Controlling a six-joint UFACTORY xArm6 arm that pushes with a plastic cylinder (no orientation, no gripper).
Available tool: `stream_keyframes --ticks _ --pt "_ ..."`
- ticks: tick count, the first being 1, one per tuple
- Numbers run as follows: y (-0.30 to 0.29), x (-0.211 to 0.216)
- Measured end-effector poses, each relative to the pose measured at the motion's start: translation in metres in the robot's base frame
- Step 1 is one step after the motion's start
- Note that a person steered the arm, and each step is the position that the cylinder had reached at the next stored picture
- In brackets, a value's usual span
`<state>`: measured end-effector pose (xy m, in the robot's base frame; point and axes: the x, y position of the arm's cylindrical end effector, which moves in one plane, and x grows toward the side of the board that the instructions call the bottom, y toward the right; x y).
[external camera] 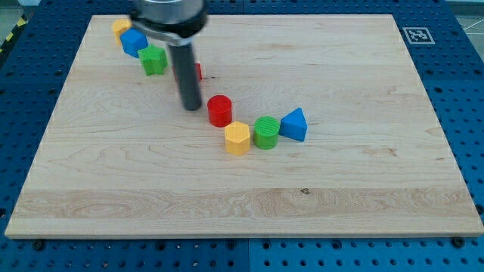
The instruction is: Slide blue triangle slightly down
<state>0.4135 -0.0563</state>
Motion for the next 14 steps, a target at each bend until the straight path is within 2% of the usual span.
stream_keyframes --ticks 1,3,6,7,8,9,10,12,13,14 --pt "0.038 -0.022" --pt "0.038 -0.041" --pt "0.035 -0.028" --pt "0.074 -0.016" --pt "0.088 -0.026" --pt "0.147 -0.017" --pt "0.176 0.001" --pt "0.175 -0.006" --pt "0.157 -0.016" --pt "0.146 -0.004"
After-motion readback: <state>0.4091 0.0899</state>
